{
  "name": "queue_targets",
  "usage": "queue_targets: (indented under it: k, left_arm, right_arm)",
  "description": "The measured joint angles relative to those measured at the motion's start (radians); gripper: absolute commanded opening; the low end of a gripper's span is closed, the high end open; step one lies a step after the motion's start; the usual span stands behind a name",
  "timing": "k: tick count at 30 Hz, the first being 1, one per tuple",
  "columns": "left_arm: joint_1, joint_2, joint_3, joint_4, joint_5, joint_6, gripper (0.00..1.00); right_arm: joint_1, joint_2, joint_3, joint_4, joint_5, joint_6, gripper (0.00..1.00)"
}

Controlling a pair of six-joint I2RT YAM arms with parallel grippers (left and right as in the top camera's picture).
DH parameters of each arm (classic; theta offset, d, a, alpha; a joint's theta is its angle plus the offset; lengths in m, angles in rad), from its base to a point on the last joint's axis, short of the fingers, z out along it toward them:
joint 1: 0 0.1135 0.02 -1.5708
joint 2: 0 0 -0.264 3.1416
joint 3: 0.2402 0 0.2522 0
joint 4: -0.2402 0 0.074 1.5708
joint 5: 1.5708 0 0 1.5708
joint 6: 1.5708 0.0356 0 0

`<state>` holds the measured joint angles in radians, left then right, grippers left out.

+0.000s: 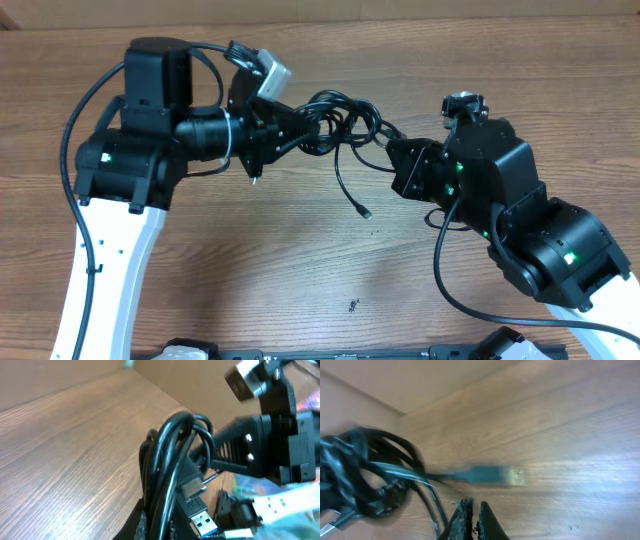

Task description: Untangle cables

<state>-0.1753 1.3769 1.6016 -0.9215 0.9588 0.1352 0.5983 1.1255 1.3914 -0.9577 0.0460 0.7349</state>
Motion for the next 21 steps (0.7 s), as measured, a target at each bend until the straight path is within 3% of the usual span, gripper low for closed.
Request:
queue_targets:
  k: [12,15,17,21]
  left_arm:
    - [0.079,0.000,0.000,0.005,-0.002,-0.055,0.04]
    - [0.080,0.000,0.000,0.003,-0.003,-0.055,0.04]
    - [0.084,0.000,0.000,0.002,-0.007,-0.055,0.04]
    - [0.092,0.000,0.000,0.001,-0.022,-0.055,0.04]
  right_arm:
    - [-0.002,0.000,0.000,-0.008,0.036,0.045,0.07]
    - [-0.002,0.000,0.000,0.022,0.039,-0.016,0.27]
    - [-0.002,0.000,0.000,0.043,0.041,-0.083,0.48]
    - [-0.002,0.000,0.000,0.069,0.046,-0.226,0.64]
